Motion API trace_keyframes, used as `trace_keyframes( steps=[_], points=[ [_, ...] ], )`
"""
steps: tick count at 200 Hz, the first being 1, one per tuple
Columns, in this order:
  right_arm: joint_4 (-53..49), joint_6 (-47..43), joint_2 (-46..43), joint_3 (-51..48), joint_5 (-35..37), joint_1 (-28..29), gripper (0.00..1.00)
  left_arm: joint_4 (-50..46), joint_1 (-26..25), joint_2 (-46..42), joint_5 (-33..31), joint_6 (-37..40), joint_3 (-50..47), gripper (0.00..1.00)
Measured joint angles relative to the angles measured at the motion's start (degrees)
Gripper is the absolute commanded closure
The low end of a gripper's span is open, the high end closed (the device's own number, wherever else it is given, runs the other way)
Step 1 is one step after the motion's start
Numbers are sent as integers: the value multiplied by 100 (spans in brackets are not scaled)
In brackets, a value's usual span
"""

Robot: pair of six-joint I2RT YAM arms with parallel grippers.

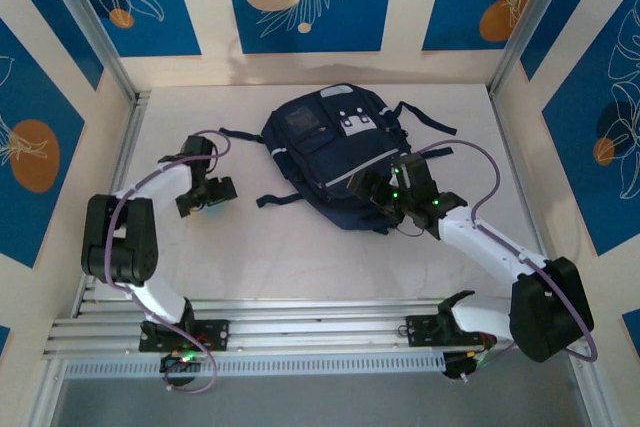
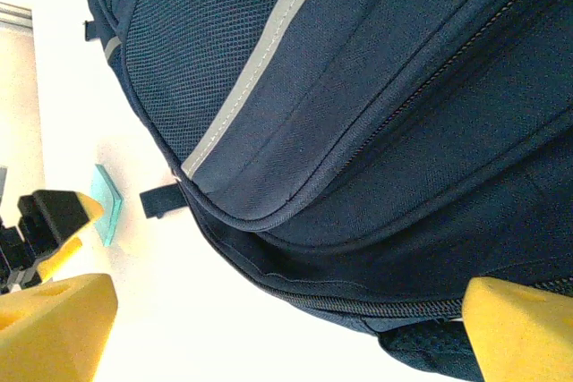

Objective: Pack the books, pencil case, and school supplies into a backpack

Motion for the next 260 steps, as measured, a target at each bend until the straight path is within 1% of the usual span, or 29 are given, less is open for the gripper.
trace_keyframes(
  steps=[38,58,91,136,142,155,167,212,231,237,260],
  points=[
    [-2,-55,26,0,0,0,1,348,0,57,-2,-883,24,0],
    [-2,-81,24,0,4,0,1,461,0,201,-107,-1259,55,0],
    [0,-120,24,0,7,-2,0,468,9,385,-306,-1547,63,0],
    [2,-144,24,0,2,-76,0,380,55,673,-426,-1609,179,0],
    [2,-144,24,0,2,-87,0,354,55,693,-428,-1606,199,4],
    [2,-144,24,0,2,-114,1,299,57,730,-450,-1596,219,4],
    [2,-144,24,0,0,-129,1,295,61,734,-452,-1587,219,8],
    [46,-142,24,0,-42,-164,1,295,72,640,-494,-1384,131,26],
    [50,-142,26,0,-87,-173,1,326,76,568,-446,-1250,96,29],
    [50,-140,26,0,-107,-179,1,337,76,555,-424,-1211,92,32],
    [50,-142,26,0,-149,-197,1,487,74,549,-234,-922,87,33]
  ],
)
